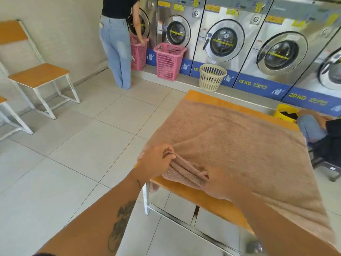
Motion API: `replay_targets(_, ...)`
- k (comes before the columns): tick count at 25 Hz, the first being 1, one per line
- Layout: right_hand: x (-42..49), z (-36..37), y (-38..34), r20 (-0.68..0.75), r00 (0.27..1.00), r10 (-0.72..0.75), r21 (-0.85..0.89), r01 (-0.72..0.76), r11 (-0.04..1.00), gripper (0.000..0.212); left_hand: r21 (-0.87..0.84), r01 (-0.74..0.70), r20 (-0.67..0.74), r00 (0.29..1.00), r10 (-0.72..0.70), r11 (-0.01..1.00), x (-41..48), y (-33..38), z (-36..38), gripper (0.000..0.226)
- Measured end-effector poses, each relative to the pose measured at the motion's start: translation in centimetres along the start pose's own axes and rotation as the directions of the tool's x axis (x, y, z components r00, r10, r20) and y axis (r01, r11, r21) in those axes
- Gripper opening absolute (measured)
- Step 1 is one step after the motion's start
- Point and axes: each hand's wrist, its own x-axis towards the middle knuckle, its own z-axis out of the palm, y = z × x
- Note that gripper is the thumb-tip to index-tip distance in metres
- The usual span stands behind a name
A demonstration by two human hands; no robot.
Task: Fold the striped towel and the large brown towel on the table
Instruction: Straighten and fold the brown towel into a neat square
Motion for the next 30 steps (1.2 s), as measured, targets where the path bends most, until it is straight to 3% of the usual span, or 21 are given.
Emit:
replay_targets(3, 1.1, -0.8, -5.9, -0.161, 0.983, -0.09, 0.095, 0.106, 0.99, 0.01, -0.033, -0.112, 0.068, 0.991, 0.114, 0.993, 0.8, -0.5, -0.9, 0.009)
replay_targets(5, 1.4, -1.2, -6.9, -0.296, 0.954, -0.052, 0.115, 0.089, 0.989, 0.028, 0.06, -0.152, 0.073, 0.986, 0.147, 0.987, 1.3, -1.5, -1.4, 0.01)
replay_targets(7, 1.6, -2.1, -6.2, -0.412, 0.911, 0.016, 0.219, 0.082, 0.972, 0.03, 0.214, -0.136, 0.046, 0.991, 0.129, 0.967, 1.8, -3.6, -1.6, 0.013)
replay_targets(10, 1.0, -3.1, -3.9, -0.492, 0.868, 0.071, 0.214, 0.042, 0.976, 0.02, 0.39, 0.046, -0.042, 0.999, -0.032, 0.92, 2.4, -6.5, -1.9, 0.018)
replay_targets(13, 1.6, -2.4, -2.4, -0.501, 0.865, 0.039, 0.147, 0.04, 0.988, 0.02, 0.381, 0.267, -0.089, 0.963, -0.253, 0.885, 3.6, -6.9, -2.0, 0.022)
replay_targets(15, 2.9, -1.6, -2.4, -0.475, 0.878, 0.049, 0.178, 0.042, 0.983, 0.022, 0.18, 0.502, -0.151, 0.864, -0.48, 0.846, 4.9, -6.6, -2.2, 0.013)
replay_targets(17, 4.3, -1.0, -3.4, -0.44, 0.898, 0.011, 0.174, 0.073, 0.982, 0.022, -0.301, 0.646, -0.127, 0.701, -0.701, 0.701, 6.7, -6.3, -2.8, 0.019)
replay_targets(19, 5.7, -0.6, -4.3, -0.413, 0.91, -0.041, 0.158, 0.115, 0.981, 0.019, -0.697, 0.57, 0.009, 0.613, -0.79, 0.435, 8.0, -5.6, -4.1, 0.024)
replay_targets(21, 6.7, -0.5, -4.6, -0.387, 0.92, -0.065, 0.137, 0.127, 0.982, 0.017, -0.883, 0.415, 0.079, 0.594, -0.801, 0.22, 8.3, -5.0, -5.0, 0.017)
replay_targets(22, 6.9, -0.5, -4.5, -0.384, 0.921, -0.067, 0.124, 0.124, 0.985, 0.017, -0.927, 0.337, 0.07, 0.587, -0.807, 0.165, 8.1, -4.9, -5.5, 0.016)
replay_targets(23, 7.0, -0.6, -4.3, -0.389, 0.919, -0.059, 0.116, 0.113, 0.987, 0.016, -0.949, 0.268, 0.023, 0.587, -0.809, 0.167, 7.9, -5.3, -5.9, 0.021)
replay_targets(24, 7.1, -0.7, -4.0, -0.398, 0.916, -0.049, 0.125, 0.107, 0.986, 0.016, -0.929, 0.247, -0.08, 0.589, -0.804, 0.274, 7.6, -5.9, -6.2, 0.028)
replay_targets(25, 7.1, -0.8, -3.7, -0.41, 0.911, -0.036, 0.141, 0.102, 0.985, 0.016, -0.841, 0.281, -0.215, 0.612, -0.761, 0.463, 7.4, -6.8, -6.6, 0.033)
replay_targets(27, 7.0, -0.9, -3.5, -0.424, 0.905, -0.022, 0.161, 0.099, 0.982, 0.016, -0.455, 0.317, -0.42, 0.748, -0.514, 0.832, 6.8, -8.6, -7.4, 0.035)
replay_targets(28, 7.0, -0.8, -3.6, -0.427, 0.904, -0.022, 0.153, 0.096, 0.984, 0.016, -0.255, 0.25, -0.453, 0.823, -0.344, 0.934, 6.6, -9.4, -7.9, 0.034)
replay_targets(30, 6.9, -0.1, -4.3, -0.387, 0.922, -0.003, 0.114, 0.051, 0.992, 0.018, -0.004, 0.106, -0.372, 0.923, -0.1, 0.994, 6.4, -11.1, -9.0, 0.032)
